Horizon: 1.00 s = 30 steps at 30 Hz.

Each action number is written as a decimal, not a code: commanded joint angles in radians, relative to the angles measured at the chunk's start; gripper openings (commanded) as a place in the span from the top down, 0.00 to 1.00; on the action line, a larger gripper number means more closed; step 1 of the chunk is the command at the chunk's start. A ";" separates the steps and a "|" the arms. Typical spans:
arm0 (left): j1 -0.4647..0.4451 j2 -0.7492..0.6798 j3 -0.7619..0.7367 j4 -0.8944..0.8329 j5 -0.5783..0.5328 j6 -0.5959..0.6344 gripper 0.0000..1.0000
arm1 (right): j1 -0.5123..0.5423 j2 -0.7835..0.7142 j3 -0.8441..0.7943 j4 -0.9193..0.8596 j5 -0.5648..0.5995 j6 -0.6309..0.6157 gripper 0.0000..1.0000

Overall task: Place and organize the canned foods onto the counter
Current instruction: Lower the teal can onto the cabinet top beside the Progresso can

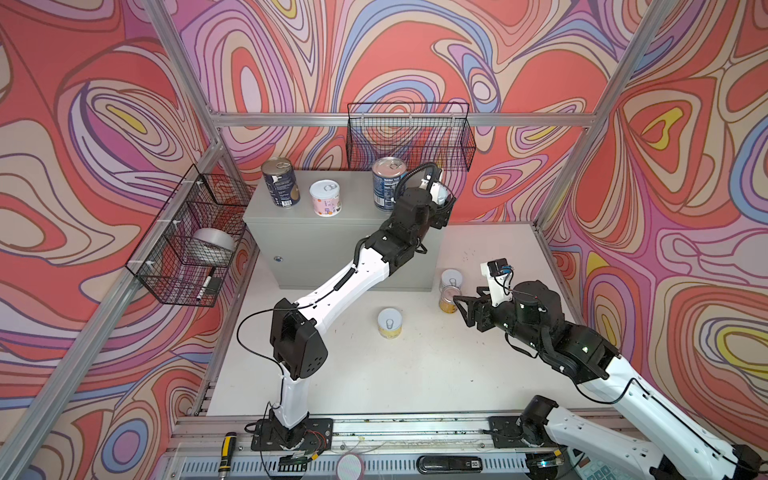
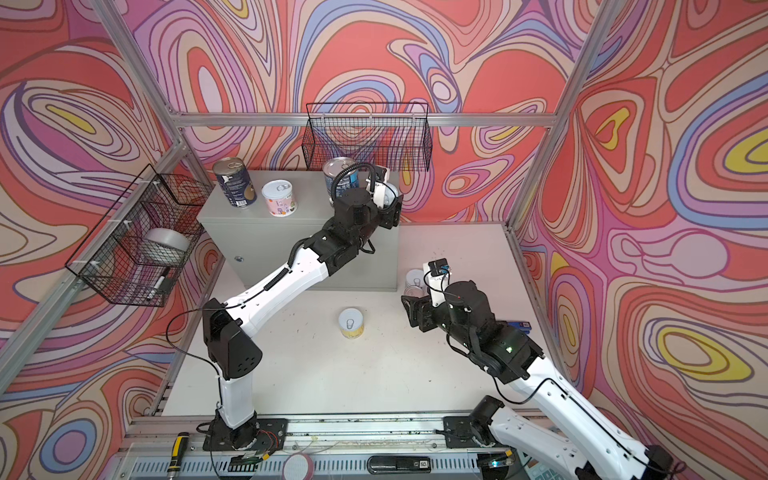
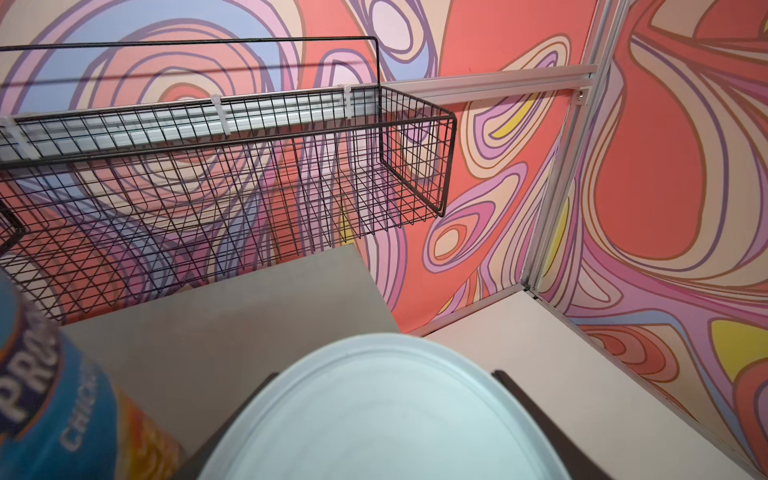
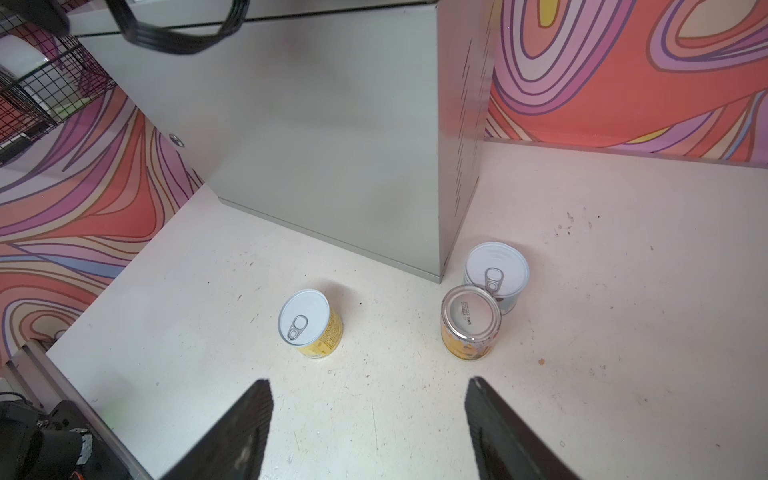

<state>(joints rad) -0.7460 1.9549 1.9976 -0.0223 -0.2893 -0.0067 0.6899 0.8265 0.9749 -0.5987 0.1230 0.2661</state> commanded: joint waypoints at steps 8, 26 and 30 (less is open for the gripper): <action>0.029 0.051 0.092 -0.050 -0.056 -0.008 0.29 | 0.005 -0.007 -0.010 -0.006 0.004 -0.008 0.24; 0.043 0.026 0.024 0.011 0.048 -0.019 0.00 | 0.005 0.008 -0.005 -0.001 -0.001 -0.010 0.23; 0.035 0.017 0.023 0.017 0.070 0.029 0.00 | 0.005 0.011 -0.001 0.000 0.000 -0.007 0.22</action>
<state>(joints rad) -0.7071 1.9972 2.0399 -0.0093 -0.2573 -0.0200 0.6899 0.8352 0.9749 -0.5991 0.1230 0.2657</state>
